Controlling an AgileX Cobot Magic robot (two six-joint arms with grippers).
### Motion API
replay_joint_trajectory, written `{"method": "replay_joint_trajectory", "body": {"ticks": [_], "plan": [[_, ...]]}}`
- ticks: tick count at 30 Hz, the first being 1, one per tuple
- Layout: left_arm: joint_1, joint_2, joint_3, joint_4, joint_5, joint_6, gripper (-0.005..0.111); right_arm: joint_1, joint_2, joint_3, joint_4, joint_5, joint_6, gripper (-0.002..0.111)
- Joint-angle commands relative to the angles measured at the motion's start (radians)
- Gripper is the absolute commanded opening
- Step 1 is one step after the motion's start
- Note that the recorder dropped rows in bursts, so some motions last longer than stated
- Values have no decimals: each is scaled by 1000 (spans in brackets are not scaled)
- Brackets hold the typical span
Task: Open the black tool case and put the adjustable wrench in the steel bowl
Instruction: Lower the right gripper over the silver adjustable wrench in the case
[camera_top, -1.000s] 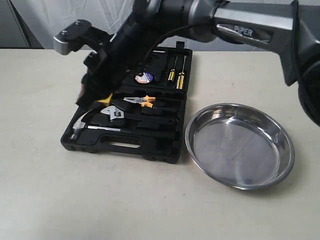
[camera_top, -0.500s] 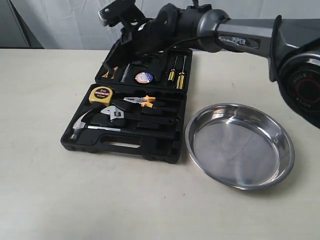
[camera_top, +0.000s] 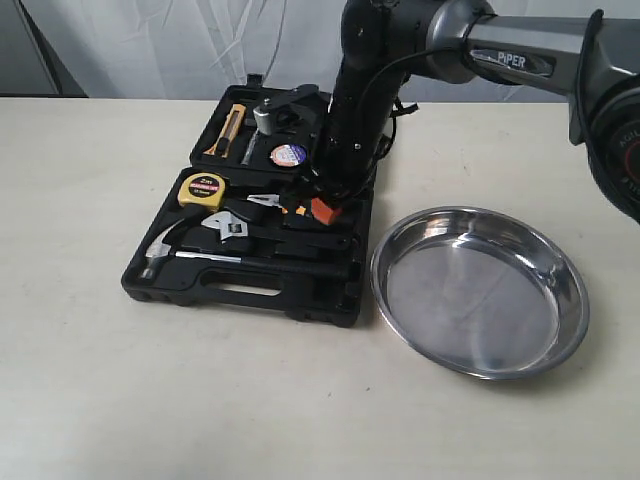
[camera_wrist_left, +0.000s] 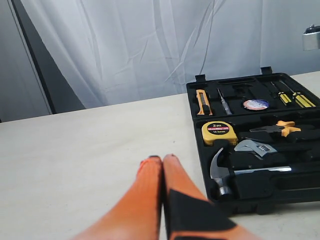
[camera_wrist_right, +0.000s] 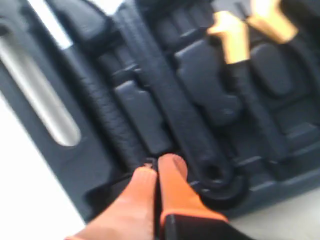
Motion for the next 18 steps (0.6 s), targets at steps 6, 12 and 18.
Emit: {"method": "replay_joint_trajectory", "body": {"ticks": [6, 12, 18], "plan": [[-1, 4, -2, -2, -5, -1, 0, 105, -8, -4, 360, -36, -344, 0], [-1, 4, -2, -2, -5, -1, 0, 171, -8, -4, 61, -538, -181, 0], [-1, 4, -2, -2, -5, -1, 0, 143, -8, -4, -296, -300, 57, 0]]}}
